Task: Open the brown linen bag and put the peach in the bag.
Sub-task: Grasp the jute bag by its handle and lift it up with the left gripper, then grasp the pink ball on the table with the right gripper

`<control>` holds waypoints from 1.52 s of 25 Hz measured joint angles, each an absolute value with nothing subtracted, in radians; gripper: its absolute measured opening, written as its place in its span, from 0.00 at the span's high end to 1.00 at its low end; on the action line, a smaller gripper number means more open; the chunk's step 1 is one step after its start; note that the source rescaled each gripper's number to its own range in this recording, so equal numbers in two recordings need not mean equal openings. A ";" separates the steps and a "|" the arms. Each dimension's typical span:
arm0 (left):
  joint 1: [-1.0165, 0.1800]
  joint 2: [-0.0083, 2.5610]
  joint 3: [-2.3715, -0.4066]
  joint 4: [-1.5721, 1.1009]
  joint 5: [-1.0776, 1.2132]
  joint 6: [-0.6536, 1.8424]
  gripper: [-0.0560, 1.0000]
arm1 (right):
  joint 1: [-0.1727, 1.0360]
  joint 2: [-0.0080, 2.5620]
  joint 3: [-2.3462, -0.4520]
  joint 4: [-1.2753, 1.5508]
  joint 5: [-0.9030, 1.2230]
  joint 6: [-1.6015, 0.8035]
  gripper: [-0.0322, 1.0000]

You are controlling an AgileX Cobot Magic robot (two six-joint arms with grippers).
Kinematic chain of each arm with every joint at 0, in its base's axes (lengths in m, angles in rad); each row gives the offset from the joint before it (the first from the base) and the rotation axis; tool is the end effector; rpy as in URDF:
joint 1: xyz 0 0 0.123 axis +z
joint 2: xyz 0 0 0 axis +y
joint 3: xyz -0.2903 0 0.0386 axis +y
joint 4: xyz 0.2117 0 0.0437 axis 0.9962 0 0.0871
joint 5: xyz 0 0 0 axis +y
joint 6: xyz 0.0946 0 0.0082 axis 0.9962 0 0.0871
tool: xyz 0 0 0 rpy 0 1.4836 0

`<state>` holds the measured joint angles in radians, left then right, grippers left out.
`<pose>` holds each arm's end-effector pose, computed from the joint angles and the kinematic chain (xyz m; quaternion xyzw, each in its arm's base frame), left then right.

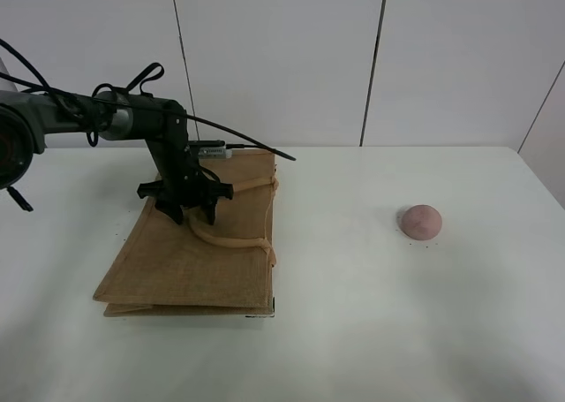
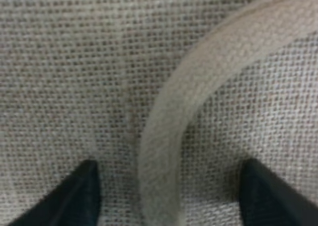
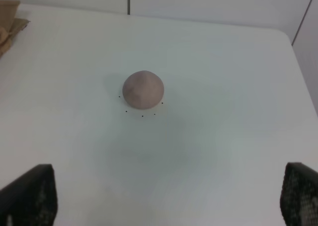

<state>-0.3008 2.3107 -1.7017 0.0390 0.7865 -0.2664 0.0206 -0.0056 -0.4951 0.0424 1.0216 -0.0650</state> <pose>0.4282 -0.1301 0.1344 0.0289 0.9909 -0.0217 0.1300 -0.0397 0.0026 0.2600 -0.0365 0.8417 0.0092 0.5386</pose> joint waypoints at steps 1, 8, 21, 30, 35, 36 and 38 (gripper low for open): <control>-0.301 2.311 -1.703 0.046 0.792 -0.266 0.28 | 0.021 -0.006 -0.495 0.042 1.022 -0.065 0.00; -0.306 2.310 -1.765 0.098 0.906 -0.266 0.95 | 0.021 -0.006 -0.495 0.042 1.022 -0.065 0.00; -0.306 2.009 -2.012 0.028 1.108 -0.229 0.95 | 0.021 -0.006 -0.495 0.042 1.022 -0.065 0.00; -0.303 1.828 -2.014 0.000 1.137 -0.179 0.95 | 0.021 -0.006 -0.495 0.039 1.022 -0.065 0.00; -0.303 1.804 -2.014 0.000 1.160 -0.171 0.95 | 0.021 0.104 -0.499 0.038 1.017 -0.065 0.00; -0.303 1.796 -2.014 0.000 1.160 -0.171 0.95 | 0.021 0.152 -0.505 0.038 1.009 -0.065 0.00; -0.303 1.788 -2.014 0.000 1.162 -0.170 0.95 | 0.021 0.259 -0.523 0.049 0.988 -0.065 0.00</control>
